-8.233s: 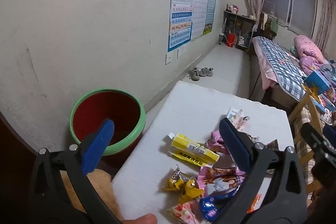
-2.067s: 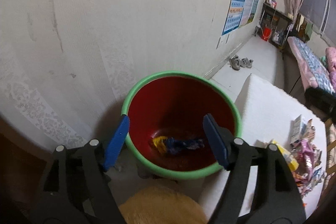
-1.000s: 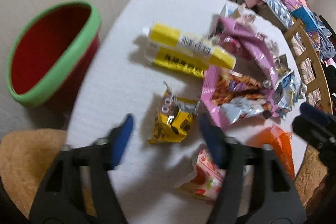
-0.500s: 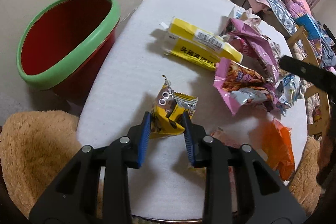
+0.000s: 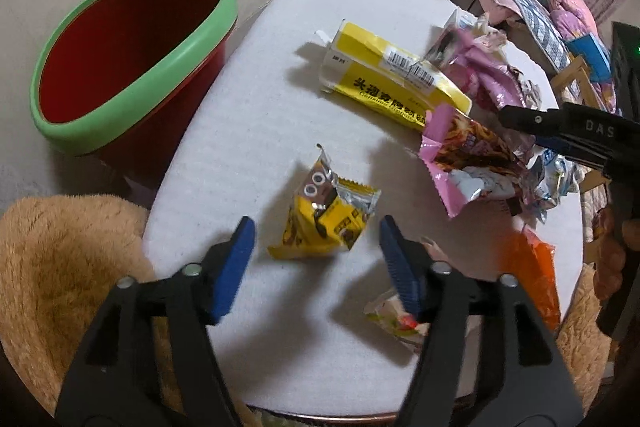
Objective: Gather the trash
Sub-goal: 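Grasp the yellow-silver snack packet with the left gripper while the right grasps the pink bag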
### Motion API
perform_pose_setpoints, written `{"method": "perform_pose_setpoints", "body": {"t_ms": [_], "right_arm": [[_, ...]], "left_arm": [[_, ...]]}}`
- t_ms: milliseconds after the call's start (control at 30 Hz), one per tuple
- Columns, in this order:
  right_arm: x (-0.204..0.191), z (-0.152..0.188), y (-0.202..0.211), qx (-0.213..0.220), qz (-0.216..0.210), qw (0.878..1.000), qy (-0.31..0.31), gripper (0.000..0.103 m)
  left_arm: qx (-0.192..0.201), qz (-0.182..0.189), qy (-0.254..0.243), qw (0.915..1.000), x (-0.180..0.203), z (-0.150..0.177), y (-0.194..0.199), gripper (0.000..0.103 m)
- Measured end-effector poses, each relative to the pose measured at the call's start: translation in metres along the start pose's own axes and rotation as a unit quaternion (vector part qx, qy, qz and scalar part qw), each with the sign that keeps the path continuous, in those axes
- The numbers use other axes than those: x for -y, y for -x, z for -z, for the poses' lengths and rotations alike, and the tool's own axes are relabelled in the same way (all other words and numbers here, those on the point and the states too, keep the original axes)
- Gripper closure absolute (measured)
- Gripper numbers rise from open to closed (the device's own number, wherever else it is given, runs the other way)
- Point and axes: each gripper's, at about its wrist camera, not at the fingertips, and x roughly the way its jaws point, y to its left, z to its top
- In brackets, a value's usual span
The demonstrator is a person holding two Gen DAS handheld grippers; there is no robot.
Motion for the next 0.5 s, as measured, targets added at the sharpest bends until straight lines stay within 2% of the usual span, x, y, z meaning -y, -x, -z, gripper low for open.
{"method": "perform_pose_setpoints", "body": {"t_ms": [267,367,400,500], "right_arm": [[-0.014,0.014,0.05,0.059,-0.031,0.998,0.005,0.068],[-0.016,0.019,0.063,0.074,-0.042,0.996,-0.006,0.068],[-0.017,0.02,0.067,0.079,-0.043,0.996,-0.009,0.068],[-0.022,0.028,0.078,0.091,-0.033,0.995,-0.006,0.068]], "left_arm": [[-0.012,0.007,0.007,0.9999,0.0,0.006,-0.003,0.039],[-0.025,0.017,-0.006,0.9995,0.004,0.007,-0.009,0.057],[-0.028,0.019,-0.009,0.9994,0.005,0.007,-0.01,0.068],[-0.022,0.02,-0.012,0.9995,0.008,0.007,-0.009,0.074]]}}
